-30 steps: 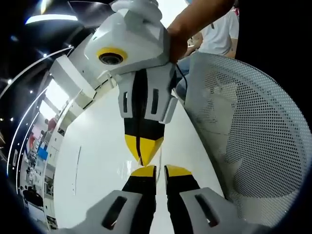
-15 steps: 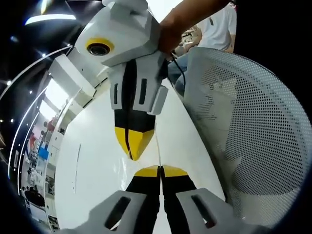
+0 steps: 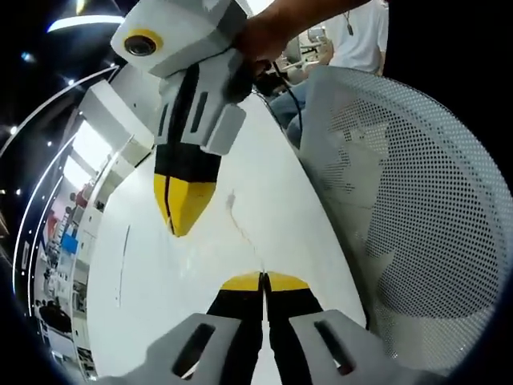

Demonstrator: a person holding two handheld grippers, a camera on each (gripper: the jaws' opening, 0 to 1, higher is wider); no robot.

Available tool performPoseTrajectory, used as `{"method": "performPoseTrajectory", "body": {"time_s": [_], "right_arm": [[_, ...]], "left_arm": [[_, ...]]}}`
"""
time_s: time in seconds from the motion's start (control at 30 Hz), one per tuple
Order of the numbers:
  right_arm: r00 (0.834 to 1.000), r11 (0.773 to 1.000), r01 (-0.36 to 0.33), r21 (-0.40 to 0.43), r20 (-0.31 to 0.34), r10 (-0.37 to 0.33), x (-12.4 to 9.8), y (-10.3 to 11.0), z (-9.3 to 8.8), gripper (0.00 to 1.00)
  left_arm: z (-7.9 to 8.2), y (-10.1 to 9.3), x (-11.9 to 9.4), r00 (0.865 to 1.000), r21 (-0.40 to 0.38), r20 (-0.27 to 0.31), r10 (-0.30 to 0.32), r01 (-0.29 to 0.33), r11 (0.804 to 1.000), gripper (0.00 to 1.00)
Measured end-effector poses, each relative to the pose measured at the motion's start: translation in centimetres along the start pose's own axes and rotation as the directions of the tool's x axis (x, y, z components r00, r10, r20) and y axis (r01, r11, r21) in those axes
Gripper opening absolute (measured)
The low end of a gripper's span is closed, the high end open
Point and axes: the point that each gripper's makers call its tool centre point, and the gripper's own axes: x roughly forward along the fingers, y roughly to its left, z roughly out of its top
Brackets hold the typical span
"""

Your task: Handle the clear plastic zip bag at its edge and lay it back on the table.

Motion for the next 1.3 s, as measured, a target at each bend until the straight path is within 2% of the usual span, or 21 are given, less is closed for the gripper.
{"method": "performPoseTrajectory", "body": {"time_s": [0.53, 1.0, 1.3], "right_arm": [[0.996, 0.998, 0.061, 0.019, 0.060, -0.062, -1.0, -1.7, 2.2, 0.00], [0.997, 0.998, 0.058, 0.003, 0.058, -0.058, -0.8, -1.5, 2.2, 0.00], [0.997, 0.997, 0.073, -0.042, 0.041, -0.071, -0.7, -1.4, 2.1, 0.00]], "left_arm": [[-0.4, 0.6, -0.6, 1.000, -0.010, -0.007, 0.030, -0.030, 1.000, 0.00], [-1.1, 0.7, -0.9, 0.999, -0.015, -0.017, 0.032, -0.032, 0.999, 0.00], [-0.6, 2.0, -1.3, 0.996, -0.021, 0.018, 0.083, -0.083, 0.996, 0.00]]}}
